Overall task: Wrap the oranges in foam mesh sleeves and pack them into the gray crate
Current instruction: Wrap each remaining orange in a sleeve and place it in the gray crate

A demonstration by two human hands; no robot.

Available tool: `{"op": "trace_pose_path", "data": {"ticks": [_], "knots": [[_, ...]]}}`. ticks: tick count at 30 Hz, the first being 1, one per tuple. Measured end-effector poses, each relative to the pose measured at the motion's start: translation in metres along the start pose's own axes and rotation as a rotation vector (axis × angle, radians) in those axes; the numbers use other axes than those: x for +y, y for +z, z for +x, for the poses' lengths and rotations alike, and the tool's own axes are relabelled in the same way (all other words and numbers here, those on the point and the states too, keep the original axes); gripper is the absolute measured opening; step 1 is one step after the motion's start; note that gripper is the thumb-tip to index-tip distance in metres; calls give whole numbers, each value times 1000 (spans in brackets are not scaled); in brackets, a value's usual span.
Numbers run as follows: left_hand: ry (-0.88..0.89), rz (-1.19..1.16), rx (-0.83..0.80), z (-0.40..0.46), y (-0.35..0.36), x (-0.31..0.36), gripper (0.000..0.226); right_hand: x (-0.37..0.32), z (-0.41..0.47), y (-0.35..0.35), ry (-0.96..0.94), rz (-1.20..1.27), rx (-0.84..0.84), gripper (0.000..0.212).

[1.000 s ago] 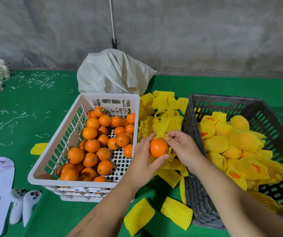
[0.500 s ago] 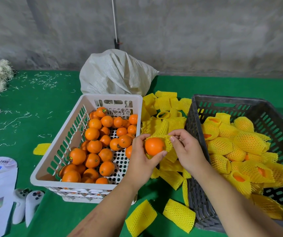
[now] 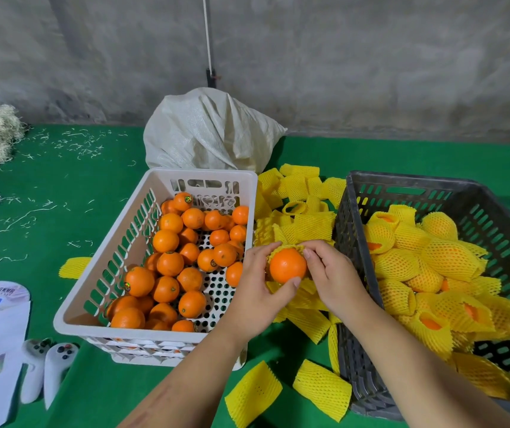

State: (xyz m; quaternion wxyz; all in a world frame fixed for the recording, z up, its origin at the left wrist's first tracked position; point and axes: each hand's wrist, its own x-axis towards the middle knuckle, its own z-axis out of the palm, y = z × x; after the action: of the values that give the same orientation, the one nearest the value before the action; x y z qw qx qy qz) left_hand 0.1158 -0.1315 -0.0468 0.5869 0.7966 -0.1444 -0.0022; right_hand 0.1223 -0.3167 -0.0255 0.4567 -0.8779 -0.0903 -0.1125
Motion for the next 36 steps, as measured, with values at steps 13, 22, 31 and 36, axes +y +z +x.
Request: {"op": "trace_pose_path", "data": {"ticks": [13, 22, 31, 36], "knots": [[-72, -324, 151, 1, -1, 3, 63, -1, -3, 7, 47, 125, -99, 43], [-12, -185, 69, 3, -1, 1, 72, 6, -1, 4, -18, -71, 27, 25], [-64, -305, 236, 5, 4, -2, 65, -3, -7, 7, -45, -28, -33, 43], [-40, -331, 149, 3, 1, 1, 71, 2, -4, 6, -34, -4, -20, 34]]}}
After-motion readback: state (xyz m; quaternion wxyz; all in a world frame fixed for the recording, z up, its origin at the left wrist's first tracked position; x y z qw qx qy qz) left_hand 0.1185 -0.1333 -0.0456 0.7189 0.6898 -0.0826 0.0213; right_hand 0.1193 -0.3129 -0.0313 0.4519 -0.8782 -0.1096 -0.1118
